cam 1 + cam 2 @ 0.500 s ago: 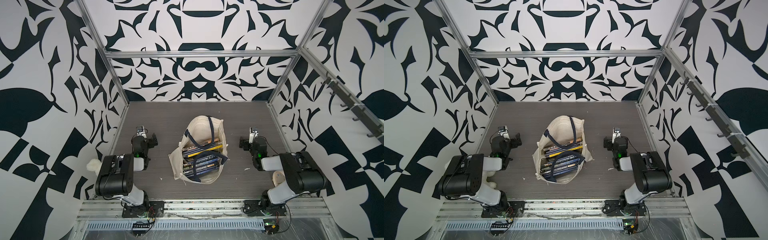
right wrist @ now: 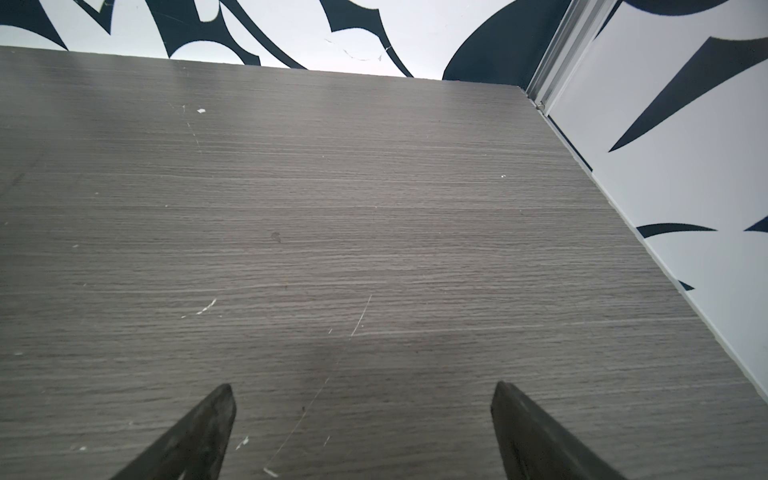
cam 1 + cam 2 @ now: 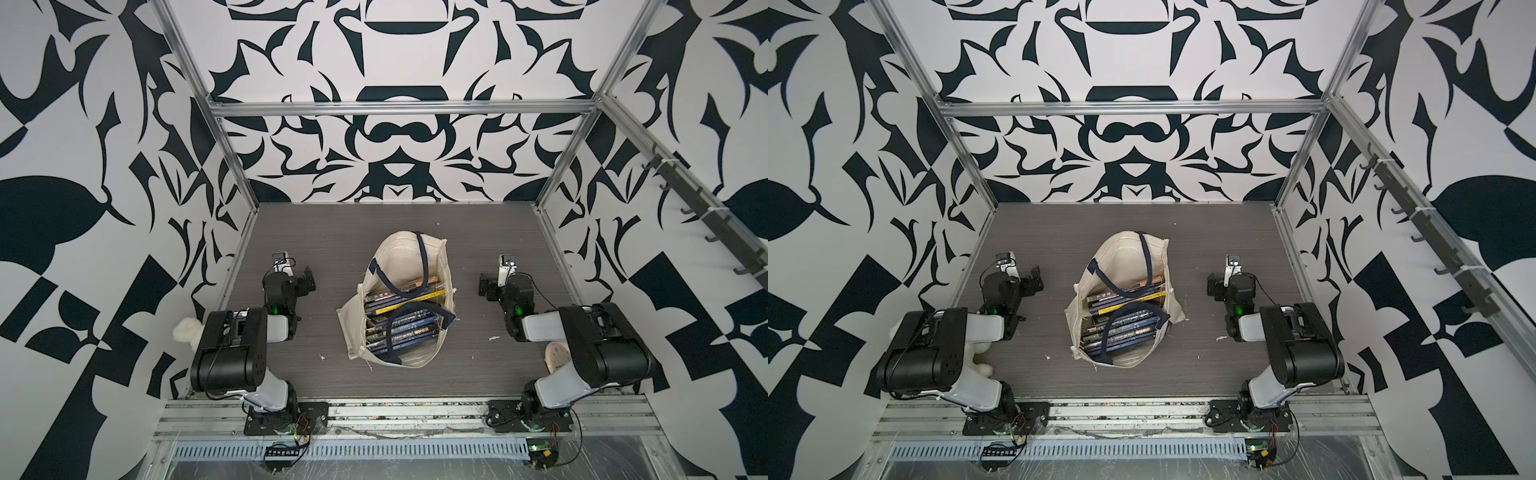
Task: Take out the books from the canvas bag
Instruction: Adjust the canvas bag at the center of the board.
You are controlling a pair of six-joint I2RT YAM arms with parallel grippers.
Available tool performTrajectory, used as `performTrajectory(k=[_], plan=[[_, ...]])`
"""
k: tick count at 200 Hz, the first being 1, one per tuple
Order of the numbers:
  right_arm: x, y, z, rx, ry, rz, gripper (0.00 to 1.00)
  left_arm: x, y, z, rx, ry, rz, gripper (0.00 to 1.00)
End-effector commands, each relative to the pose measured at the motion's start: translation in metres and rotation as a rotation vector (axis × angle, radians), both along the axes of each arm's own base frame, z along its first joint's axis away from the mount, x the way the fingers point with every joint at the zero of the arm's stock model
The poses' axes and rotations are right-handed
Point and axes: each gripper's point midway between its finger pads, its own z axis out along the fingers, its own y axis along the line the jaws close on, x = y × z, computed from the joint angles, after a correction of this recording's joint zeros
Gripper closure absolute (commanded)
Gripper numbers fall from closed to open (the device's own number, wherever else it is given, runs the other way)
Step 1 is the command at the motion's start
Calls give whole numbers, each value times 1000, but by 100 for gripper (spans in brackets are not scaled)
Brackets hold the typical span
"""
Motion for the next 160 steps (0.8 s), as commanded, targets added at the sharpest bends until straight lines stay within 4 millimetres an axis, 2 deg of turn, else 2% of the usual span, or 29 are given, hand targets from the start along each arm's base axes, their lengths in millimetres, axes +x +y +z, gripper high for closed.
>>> performTrajectory(k=[1,135,148,160], plan=[[5,3,11,0,-37,9,0,2,0,1,8,2,-8,1],[5,3,11,0,-37,9,0,2,0,1,7,1,-9,1],[5,3,12,3,-43,9,0,1,4,3,5,-13,16,1],[5,1,22,2,-54,-9,0,-1,1,15,18,-44,21,1]])
